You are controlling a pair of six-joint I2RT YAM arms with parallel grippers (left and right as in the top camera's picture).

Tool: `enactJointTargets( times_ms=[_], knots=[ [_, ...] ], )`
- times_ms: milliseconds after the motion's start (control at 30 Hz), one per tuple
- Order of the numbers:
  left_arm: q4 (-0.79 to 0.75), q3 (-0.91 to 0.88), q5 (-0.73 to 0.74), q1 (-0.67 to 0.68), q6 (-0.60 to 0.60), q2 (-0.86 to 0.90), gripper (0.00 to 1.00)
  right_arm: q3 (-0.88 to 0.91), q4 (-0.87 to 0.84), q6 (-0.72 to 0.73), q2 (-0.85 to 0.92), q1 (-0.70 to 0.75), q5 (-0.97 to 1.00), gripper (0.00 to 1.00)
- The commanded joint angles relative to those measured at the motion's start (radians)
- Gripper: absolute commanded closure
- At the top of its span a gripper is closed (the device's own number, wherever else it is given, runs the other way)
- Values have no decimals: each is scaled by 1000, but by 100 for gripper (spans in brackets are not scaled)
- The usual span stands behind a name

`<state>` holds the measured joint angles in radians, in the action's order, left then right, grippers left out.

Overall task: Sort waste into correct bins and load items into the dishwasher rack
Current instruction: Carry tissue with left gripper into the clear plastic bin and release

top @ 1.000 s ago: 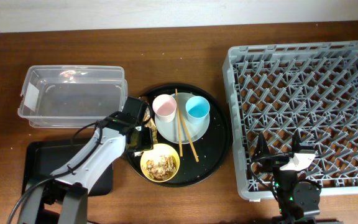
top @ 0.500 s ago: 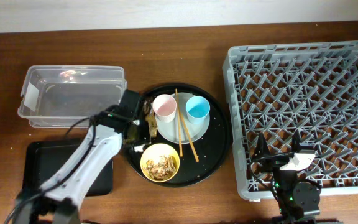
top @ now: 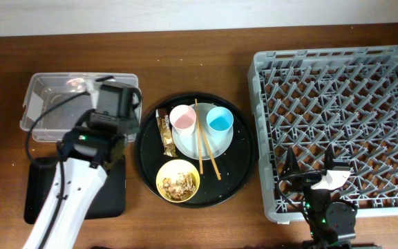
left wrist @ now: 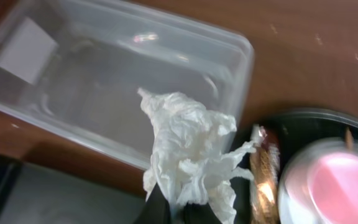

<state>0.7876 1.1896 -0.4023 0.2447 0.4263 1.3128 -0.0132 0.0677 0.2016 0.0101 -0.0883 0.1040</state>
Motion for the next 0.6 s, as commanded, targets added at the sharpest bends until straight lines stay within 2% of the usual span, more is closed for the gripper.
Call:
enactJointTargets(
  times_ms=[0, 167, 300, 333, 367, 433, 567],
  knots=[
    [-78, 19, -48, -95, -12, 53, 99, 8, 4, -2, -6, 5, 5, 2],
    [-228, 19, 56, -217, -23, 204, 96, 8, 4, -2, -6, 5, 5, 2],
    [-302, 19, 163, -283, -39, 309, 82, 8, 4, -2, -6, 5, 5, 2],
    [-310, 19, 172, -295, -40, 326, 74, 8, 4, -2, -6, 5, 5, 2],
    [-318, 19, 182, -304, -59, 339, 57, 8, 4, -2, -6, 5, 5, 2],
    [-332, 20, 182, -307, -109, 340, 30, 8, 4, -2, -6, 5, 5, 2],
    [-328, 43, 190, -306, -133, 293, 13, 8, 4, -2, -6, 5, 5, 2]
  ],
)
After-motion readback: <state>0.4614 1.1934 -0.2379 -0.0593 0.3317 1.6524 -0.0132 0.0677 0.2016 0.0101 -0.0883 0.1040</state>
